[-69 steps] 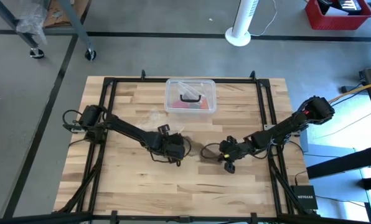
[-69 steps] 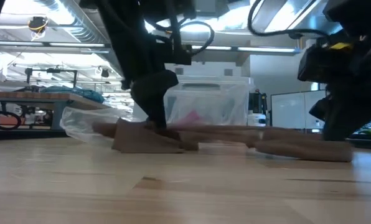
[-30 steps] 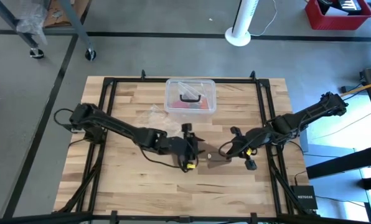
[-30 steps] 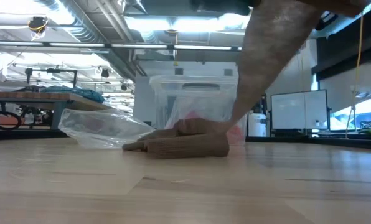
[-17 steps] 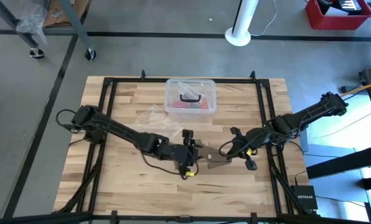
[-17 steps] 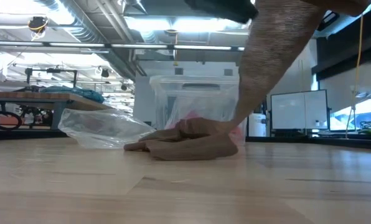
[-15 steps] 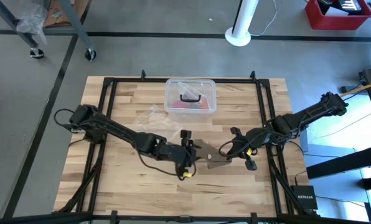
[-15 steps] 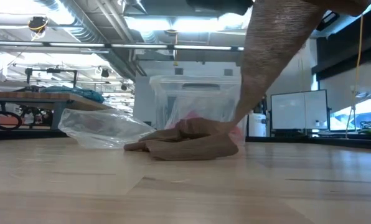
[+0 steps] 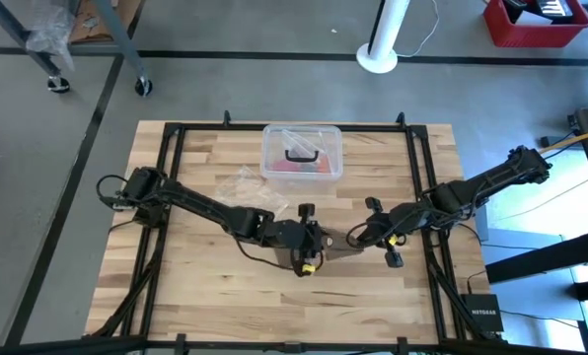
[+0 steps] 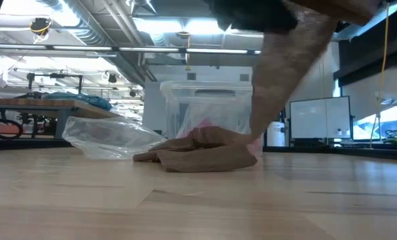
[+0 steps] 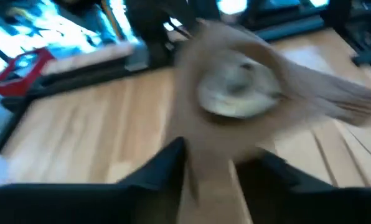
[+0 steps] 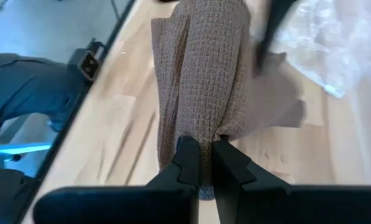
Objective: Roll bandage
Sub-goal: Roll the brown bandage
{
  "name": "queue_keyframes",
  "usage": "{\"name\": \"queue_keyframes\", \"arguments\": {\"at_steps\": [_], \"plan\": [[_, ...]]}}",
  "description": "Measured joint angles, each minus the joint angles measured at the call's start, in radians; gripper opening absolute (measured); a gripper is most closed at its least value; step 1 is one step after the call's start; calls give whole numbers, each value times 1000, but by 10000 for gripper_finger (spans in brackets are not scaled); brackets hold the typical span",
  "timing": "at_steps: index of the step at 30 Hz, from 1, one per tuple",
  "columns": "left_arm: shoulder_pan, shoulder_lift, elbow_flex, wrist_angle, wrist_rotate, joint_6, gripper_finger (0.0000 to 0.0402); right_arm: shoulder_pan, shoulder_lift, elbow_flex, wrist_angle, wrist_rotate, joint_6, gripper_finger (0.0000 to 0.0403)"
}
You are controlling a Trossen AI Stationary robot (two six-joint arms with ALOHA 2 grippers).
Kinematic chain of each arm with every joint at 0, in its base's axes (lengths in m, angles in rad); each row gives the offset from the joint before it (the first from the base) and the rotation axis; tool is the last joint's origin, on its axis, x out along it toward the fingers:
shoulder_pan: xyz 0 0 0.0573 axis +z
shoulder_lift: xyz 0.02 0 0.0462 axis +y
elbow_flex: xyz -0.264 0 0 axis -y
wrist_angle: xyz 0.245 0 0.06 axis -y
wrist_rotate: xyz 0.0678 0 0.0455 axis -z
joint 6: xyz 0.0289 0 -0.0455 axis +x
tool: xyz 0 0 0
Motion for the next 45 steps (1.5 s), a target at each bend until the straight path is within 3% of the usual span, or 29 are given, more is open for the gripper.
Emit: {"name": "queue_keyframes", "arguments": {"at_steps": [4,9,14,17,27,41,45], "plan": [[-7,11,0,-79,21,-56,14,0,-1,0,0,19,0,21],[-40,13,0,-230,61,-177,3,0,-24,20,-34,84,-1,21],[-86,25,0,-327,80,-285,1,0,-26,88,-105,156,-28,21],[-96,33,0,-338,9,-307,2,0,-26,101,-104,150,-28,22],[-30,27,0,-323,-55,-250,3,0,-26,101,-133,130,-28,23],[12,12,35,-328,-1,-307,5,0,-19,101,-164,137,-27,22],[19,12,35,-312,-1,-372,40,0,-19,101,-164,137,-25,22]]}}
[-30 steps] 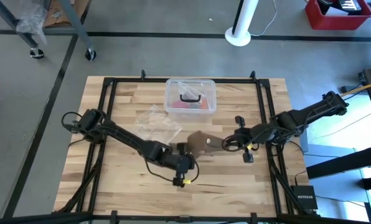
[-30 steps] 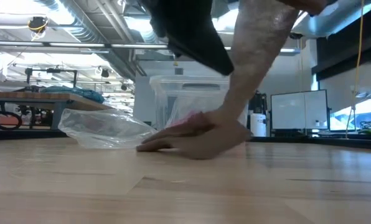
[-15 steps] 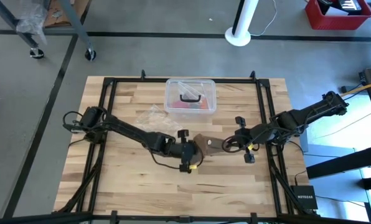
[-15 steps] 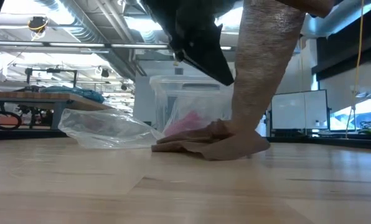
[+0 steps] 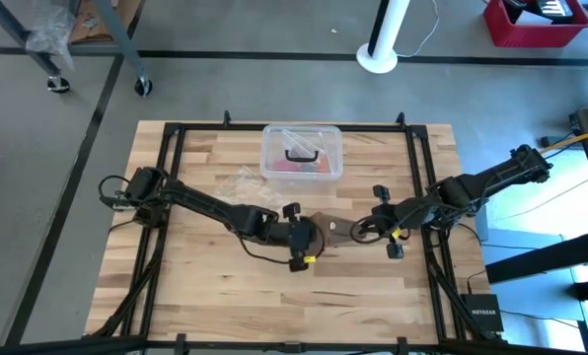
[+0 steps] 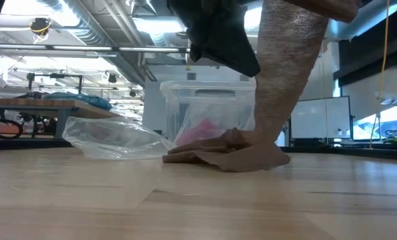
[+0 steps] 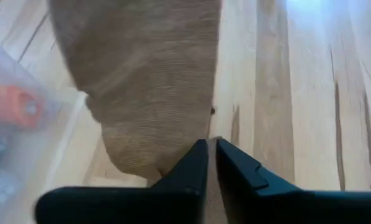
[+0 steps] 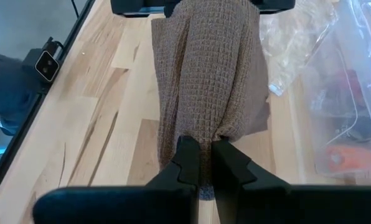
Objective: Roll bandage
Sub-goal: Roll the brown bandage
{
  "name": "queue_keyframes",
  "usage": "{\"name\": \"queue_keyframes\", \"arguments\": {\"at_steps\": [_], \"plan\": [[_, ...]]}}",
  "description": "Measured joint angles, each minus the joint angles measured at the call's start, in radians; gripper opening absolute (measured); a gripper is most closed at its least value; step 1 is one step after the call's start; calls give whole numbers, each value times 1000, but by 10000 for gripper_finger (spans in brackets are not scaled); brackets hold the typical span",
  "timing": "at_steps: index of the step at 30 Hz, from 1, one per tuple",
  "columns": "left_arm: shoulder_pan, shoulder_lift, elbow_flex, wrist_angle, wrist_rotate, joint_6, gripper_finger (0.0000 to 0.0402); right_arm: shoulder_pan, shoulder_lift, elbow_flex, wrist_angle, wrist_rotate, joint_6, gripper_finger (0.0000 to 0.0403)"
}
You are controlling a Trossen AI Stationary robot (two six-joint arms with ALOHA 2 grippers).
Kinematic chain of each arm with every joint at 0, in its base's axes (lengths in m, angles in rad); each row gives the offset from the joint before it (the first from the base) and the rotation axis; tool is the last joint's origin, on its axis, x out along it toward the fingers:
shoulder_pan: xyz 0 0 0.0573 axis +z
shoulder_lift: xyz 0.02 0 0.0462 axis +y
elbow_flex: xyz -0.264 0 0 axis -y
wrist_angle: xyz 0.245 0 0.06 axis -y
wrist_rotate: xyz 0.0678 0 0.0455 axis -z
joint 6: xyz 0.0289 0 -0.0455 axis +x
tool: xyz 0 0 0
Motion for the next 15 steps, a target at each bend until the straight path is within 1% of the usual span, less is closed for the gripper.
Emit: {"name": "queue_keyframes", "arguments": {"at_steps": [5,8,11,13,15], "plan": [[4,-1,0,20,1,19,121,0,0,0,0,-6,0,22],[10,-48,3,-77,1,22,157,0,0,0,-1,-8,0,22],[11,-132,35,-209,-8,-15,172,0,0,0,0,-10,0,22],[16,-185,39,-240,-18,-1,173,0,0,0,0,-16,0,22],[17,-216,37,-226,-46,41,171,0,0,0,3,-16,0,22]]}}
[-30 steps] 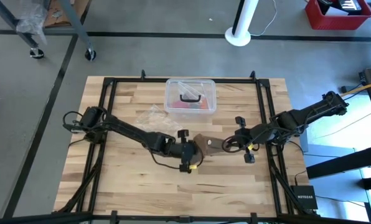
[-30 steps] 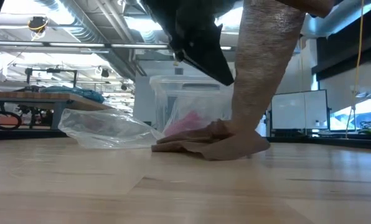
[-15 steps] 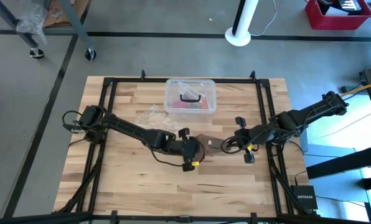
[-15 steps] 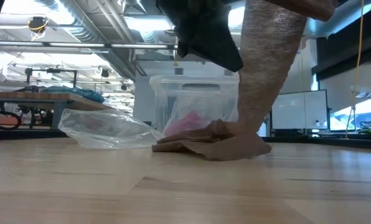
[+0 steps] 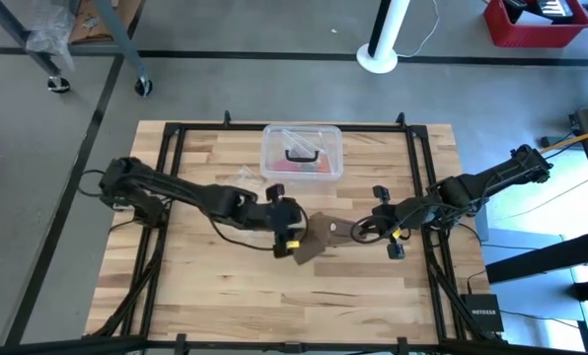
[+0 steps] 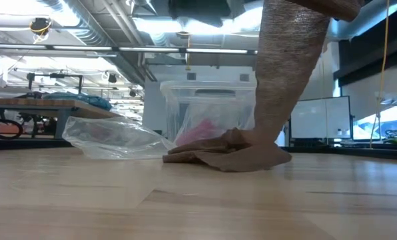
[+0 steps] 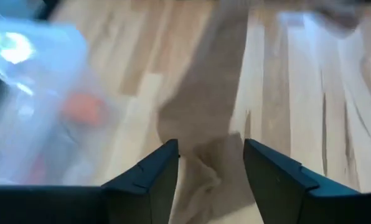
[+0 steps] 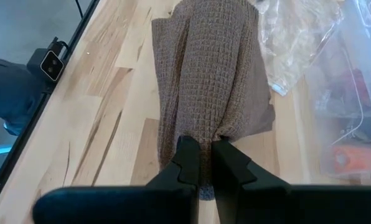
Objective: Roll bandage
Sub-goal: Roll the brown bandage
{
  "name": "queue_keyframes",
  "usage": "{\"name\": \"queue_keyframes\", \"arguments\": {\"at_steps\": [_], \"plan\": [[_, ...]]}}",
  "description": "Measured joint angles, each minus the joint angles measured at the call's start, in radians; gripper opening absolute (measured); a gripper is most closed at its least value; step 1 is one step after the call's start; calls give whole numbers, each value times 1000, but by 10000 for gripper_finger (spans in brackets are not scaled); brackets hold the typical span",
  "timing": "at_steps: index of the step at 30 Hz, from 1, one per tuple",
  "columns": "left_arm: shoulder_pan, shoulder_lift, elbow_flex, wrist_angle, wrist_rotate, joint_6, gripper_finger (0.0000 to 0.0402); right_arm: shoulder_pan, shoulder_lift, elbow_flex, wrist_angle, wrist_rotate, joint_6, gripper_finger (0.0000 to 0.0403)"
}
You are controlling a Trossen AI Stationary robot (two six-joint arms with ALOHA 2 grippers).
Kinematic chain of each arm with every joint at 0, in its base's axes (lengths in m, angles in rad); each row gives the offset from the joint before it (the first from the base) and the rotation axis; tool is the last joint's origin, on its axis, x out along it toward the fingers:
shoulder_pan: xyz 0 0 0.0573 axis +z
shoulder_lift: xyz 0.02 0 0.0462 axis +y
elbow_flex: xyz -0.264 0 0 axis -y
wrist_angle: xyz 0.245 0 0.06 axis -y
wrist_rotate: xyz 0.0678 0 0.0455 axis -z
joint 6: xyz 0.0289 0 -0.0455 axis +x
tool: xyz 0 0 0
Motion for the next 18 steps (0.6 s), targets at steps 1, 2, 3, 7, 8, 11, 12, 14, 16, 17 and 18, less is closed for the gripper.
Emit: {"name": "queue_keyframes", "arguments": {"at_steps": [1,2,3,7,8,11,12,14,16,17,18], "plan": [[2,-6,-4,11,-14,27,169,0,0,0,5,0,0,22],[5,-9,-5,16,-22,65,166,0,0,0,14,0,0,22],[7,-9,-5,29,-23,101,163,0,0,0,28,0,-2,22],[28,11,-6,131,-17,206,151,0,-3,0,79,-11,-15,22],[37,21,-11,174,2,229,149,0,-3,0,84,-24,-18,22],[66,28,-50,284,87,283,144,0,-3,0,79,-37,-20,22],[74,28,-65,312,101,284,143,0,-3,0,79,-38,-20,22],[86,27,-86,327,106,274,143,0,-3,0,78,-38,-17,22],[90,32,-90,314,107,259,143,0,-3,0,81,-37,-4,22],[90,39,-90,327,107,258,143,0,-3,0,83,-34,-1,22],[90,43,-89,337,107,262,143,0,-3,0,84,-33,2,22]]}}
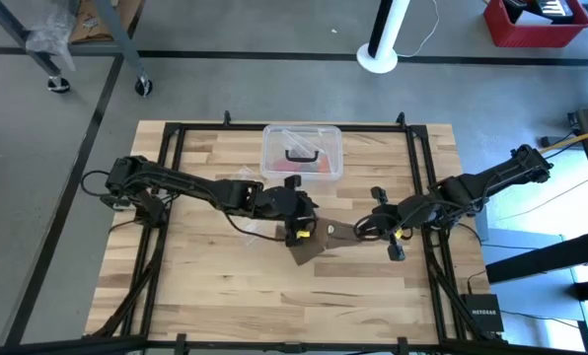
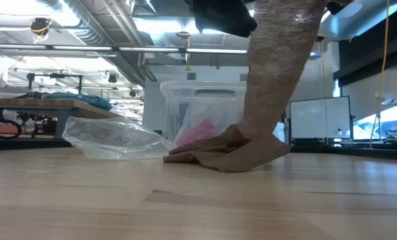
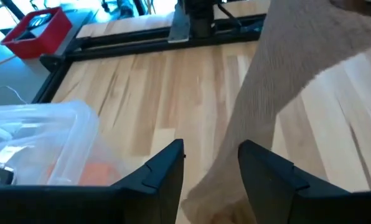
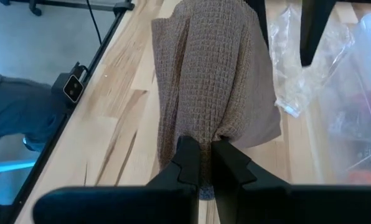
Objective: Roll bandage
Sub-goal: Roll the brown bandage
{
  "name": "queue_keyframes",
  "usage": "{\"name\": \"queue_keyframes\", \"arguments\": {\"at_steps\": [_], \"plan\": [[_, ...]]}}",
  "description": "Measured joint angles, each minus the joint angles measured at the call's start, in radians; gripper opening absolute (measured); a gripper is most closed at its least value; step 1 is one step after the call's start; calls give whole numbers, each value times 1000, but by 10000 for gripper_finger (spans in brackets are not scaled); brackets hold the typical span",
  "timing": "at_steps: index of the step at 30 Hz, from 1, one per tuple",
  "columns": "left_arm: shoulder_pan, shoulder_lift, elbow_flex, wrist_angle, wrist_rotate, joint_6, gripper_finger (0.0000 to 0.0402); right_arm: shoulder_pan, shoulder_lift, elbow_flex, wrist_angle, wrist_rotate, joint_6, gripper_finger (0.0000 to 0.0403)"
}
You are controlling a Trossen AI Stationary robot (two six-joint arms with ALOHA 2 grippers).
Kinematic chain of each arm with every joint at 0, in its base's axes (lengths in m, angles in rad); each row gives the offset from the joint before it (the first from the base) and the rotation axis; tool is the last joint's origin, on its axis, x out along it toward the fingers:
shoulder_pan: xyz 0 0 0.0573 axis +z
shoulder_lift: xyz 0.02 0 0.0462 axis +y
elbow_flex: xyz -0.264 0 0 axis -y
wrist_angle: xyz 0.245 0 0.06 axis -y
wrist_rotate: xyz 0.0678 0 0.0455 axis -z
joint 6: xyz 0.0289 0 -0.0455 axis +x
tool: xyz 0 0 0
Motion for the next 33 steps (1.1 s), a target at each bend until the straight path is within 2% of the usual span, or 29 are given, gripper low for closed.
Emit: {"name": "queue_keyframes", "arguments": {"at_steps": [8,12,15,17,19,20,24,29,33], "plan": [[-1,6,0,125,7,43,143,0,12,0,5,-2,18,22],[-1,50,2,195,62,94,141,0,14,0,7,-2,18,22],[-2,77,-1,223,70,98,116,0,16,0,9,-2,18,24],[-2,83,1,241,70,97,75,0,16,0,19,-1,18,25],[-5,83,1,217,93,88,24,0,16,0,23,10,18,24],[-6,85,1,200,108,73,13,0,16,0,24,19,17,24],[-29,85,1,105,115,22,3,0,15,6,8,46,2,23],[-77,112,2,-32,114,-61,1,0,15,87,-119,138,-27,23],[-111,147,5,-34,105,-92,0,1,16,146,-200,202,-67,23]]}}
